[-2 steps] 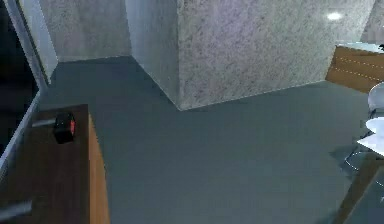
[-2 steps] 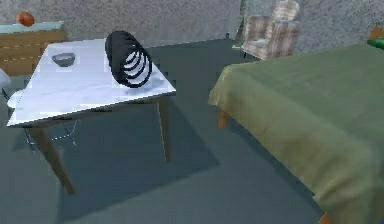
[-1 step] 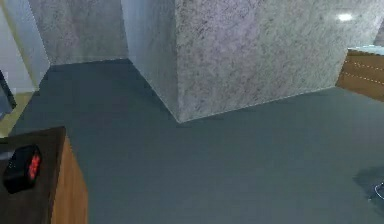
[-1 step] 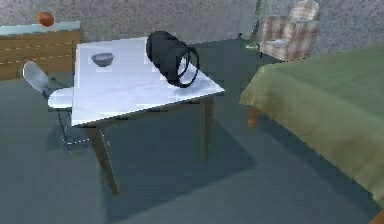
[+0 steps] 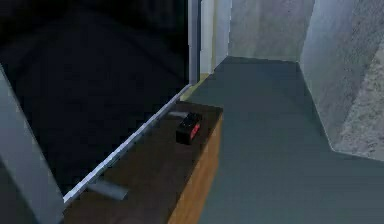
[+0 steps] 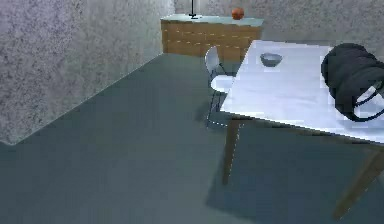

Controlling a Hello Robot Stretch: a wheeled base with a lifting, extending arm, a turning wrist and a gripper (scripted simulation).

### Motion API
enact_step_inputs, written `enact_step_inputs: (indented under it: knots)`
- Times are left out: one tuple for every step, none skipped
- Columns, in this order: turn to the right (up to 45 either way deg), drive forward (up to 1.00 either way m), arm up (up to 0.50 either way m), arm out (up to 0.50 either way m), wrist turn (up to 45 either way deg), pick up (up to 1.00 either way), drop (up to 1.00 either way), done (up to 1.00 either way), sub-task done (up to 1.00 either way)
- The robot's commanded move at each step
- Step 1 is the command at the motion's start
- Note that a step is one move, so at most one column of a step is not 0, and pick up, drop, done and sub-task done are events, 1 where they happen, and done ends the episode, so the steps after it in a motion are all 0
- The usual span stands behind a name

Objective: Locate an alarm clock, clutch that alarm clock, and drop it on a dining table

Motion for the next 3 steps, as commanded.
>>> enact_step_inputs:
  knots:
    - [-45.0, 0.00, 0.00, 0.00, 0.0, 0.00, 0.00, 0.00, 0.00]
    - [-42.0, 0.00, 0.00, 0.00, 0.0, 0.00, 0.00, 0.00, 0.00]
    - [45.0, 0.00, 0.00, 0.00, 0.0, 0.00, 0.00, 0.00, 0.00]
